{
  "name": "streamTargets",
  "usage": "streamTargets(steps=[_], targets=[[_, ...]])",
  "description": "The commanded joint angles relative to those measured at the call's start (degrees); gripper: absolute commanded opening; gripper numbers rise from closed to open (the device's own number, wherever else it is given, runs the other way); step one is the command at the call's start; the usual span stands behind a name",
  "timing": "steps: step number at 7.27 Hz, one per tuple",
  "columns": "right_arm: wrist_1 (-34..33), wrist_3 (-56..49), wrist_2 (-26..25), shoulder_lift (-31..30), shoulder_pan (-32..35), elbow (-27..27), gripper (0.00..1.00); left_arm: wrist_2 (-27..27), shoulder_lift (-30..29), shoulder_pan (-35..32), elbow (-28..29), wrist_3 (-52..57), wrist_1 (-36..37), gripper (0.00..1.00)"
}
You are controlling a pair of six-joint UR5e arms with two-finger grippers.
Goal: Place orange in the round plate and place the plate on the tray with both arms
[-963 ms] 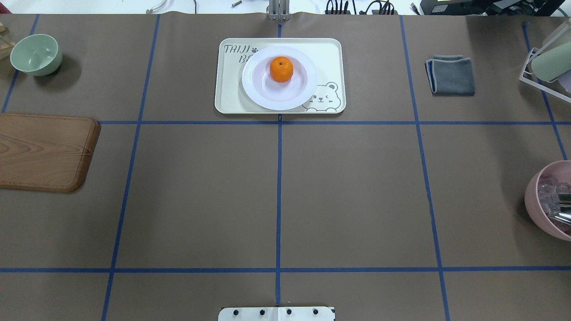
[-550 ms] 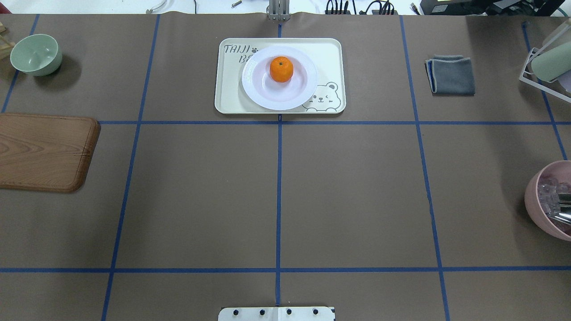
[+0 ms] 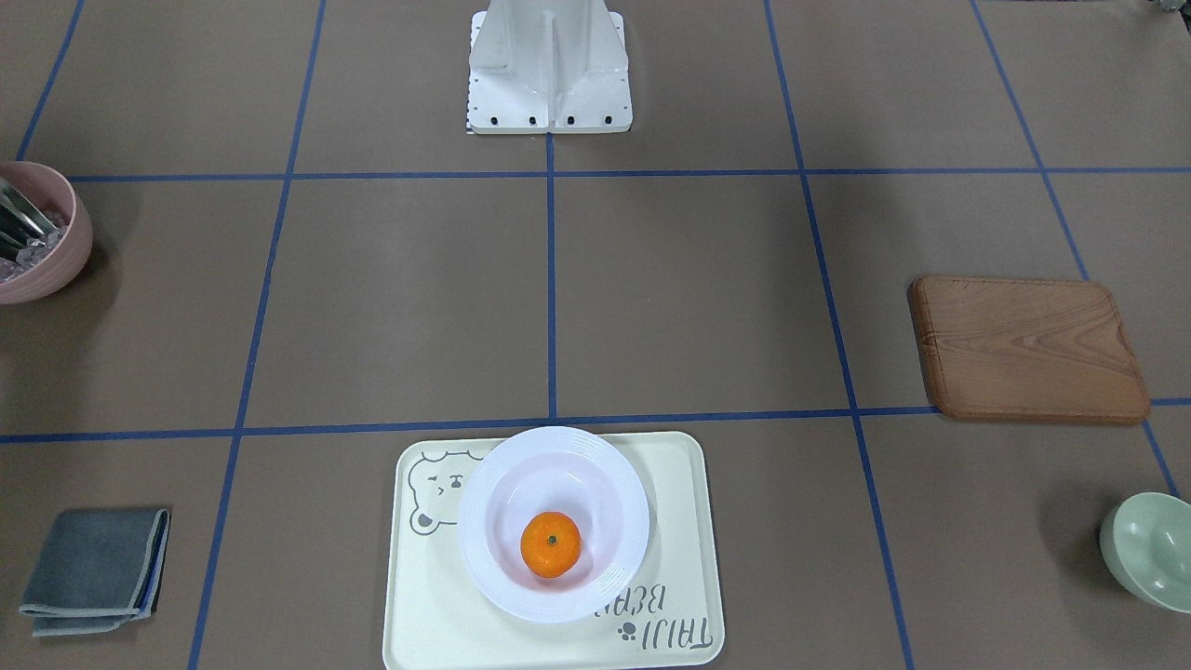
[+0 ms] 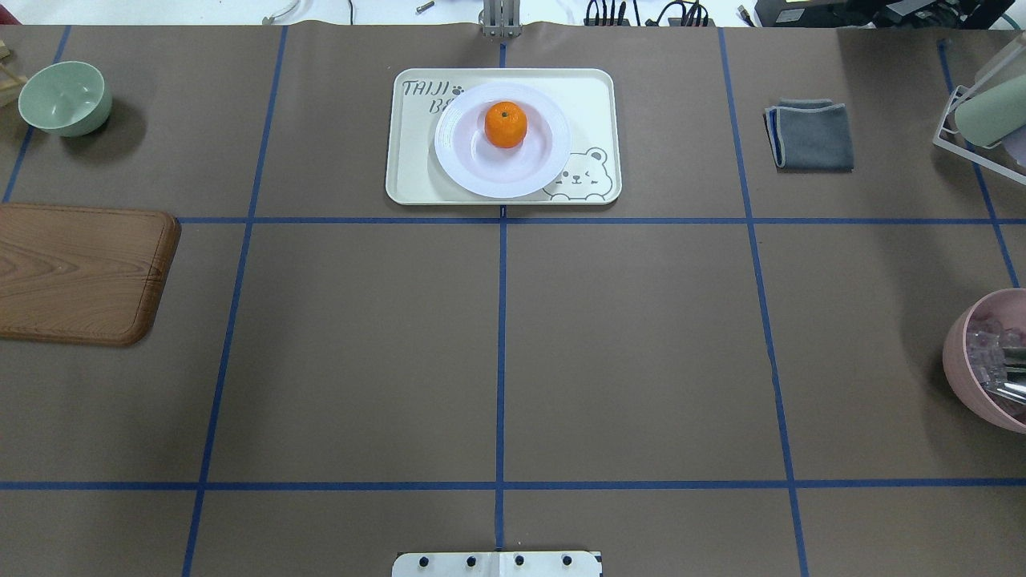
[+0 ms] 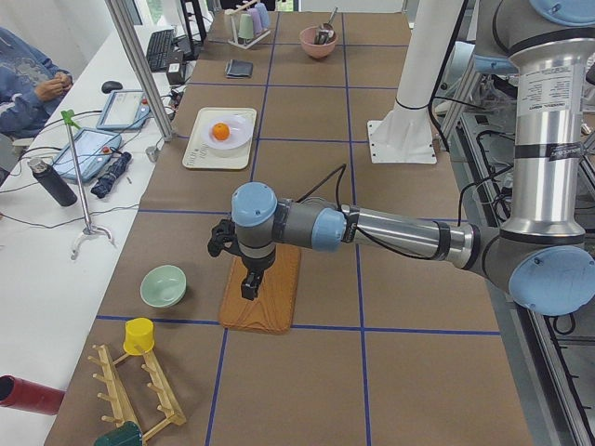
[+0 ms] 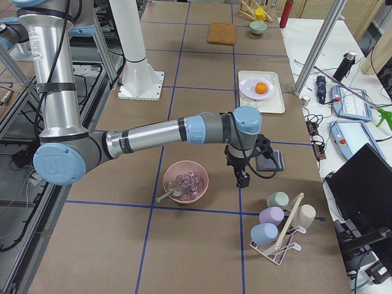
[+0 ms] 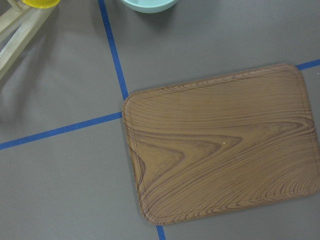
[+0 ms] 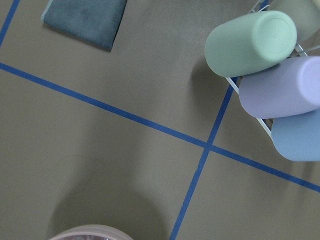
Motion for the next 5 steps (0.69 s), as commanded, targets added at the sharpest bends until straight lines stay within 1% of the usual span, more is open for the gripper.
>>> streamTargets(steps=[1, 2, 4, 5], targets=[[0.10, -0.09, -0.13, -1.97, 0.03, 0.62, 1.00, -0.09, -0.44, 0.06, -0.28, -0.01, -0.03, 0.98], [0.19, 0.00, -0.13, -2.41, -0.05, 0.70, 1.00, -0.18, -0.44, 0.06, -0.63, -0.01, -0.03, 0.98], [-0.07, 0.00, -4.41, -2.24, -0.93, 0.97, 1.00, -0.27, -0.44, -0.03, -0.63, -0.01, 0.06, 0.98], [-0.16, 0.00, -4.35, -2.15, -1.28, 0.97, 1.00, -0.27, -0.44, -0.03, -0.89, -0.01, 0.06, 0.98]])
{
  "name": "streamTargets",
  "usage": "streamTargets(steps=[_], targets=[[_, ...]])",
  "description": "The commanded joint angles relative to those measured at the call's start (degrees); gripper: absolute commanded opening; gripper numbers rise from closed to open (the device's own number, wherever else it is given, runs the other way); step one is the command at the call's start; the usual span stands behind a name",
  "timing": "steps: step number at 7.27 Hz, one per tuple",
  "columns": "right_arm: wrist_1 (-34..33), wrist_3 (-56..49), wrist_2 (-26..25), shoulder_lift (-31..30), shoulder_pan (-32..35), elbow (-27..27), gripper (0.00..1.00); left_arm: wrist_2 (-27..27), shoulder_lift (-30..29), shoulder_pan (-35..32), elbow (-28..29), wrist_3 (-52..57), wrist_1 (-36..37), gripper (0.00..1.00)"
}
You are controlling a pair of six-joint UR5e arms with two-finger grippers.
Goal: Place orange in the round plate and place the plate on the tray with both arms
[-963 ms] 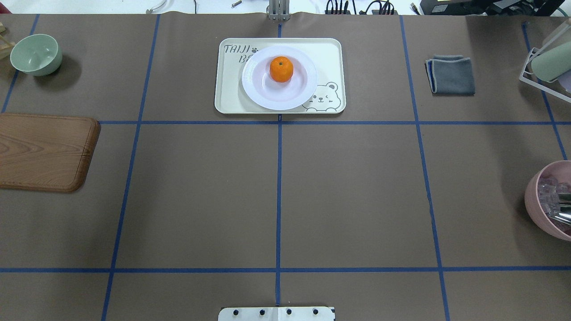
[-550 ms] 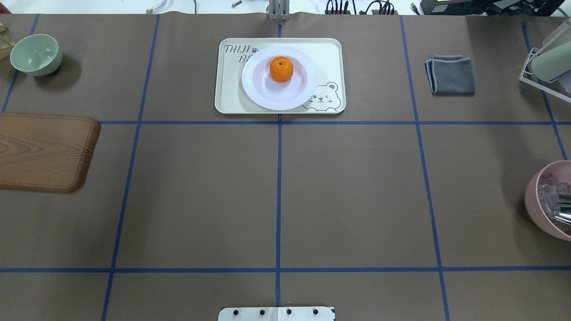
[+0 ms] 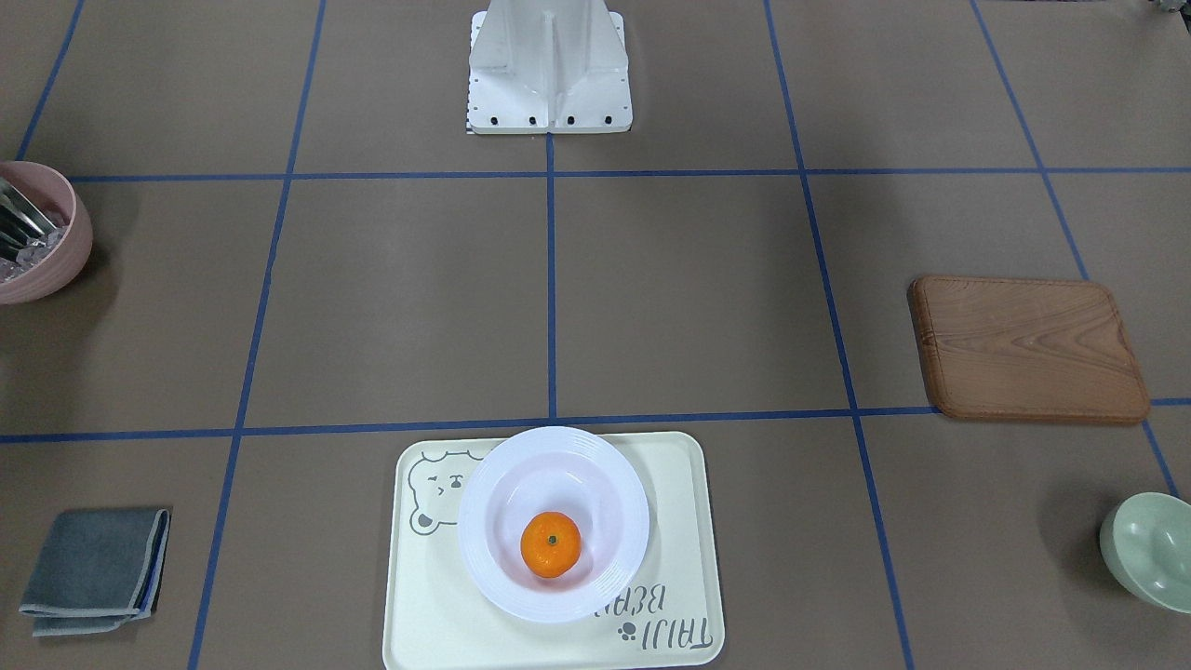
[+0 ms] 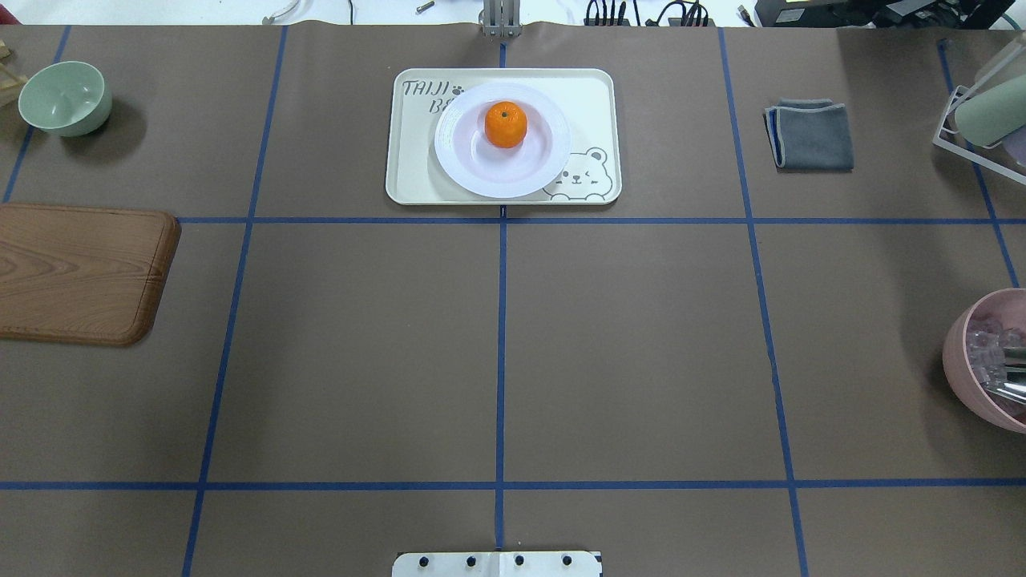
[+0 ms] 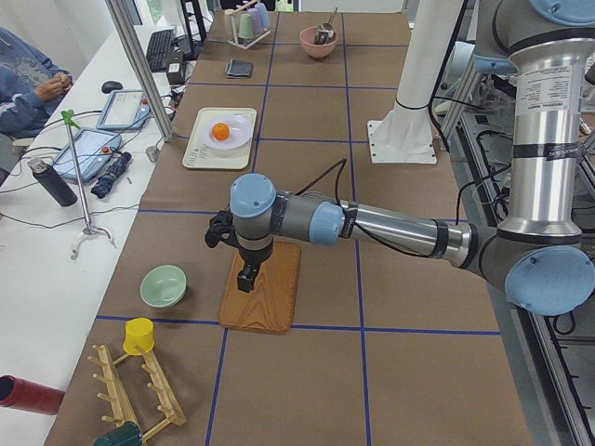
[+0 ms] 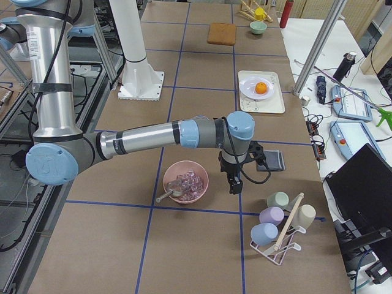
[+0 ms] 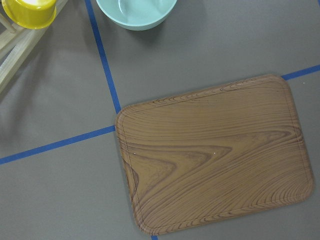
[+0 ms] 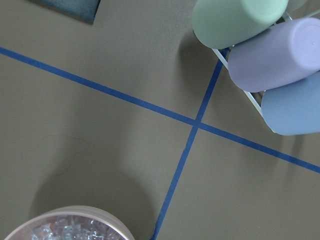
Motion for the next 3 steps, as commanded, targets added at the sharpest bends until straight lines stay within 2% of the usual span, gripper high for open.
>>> streamTargets(steps=[1, 3], targets=[[-0.16, 0.03, -0.52, -0.02, -0.66, 0.10, 1.00, -0.02, 0.00, -0.01, -0.08, 0.00, 0.03, 0.98], [-0.24, 0.11, 0.36, -0.28, -0.57, 0.10, 1.00, -0.10, 0.00, 0.07, -0.34, 0.00, 0.03, 0.98]])
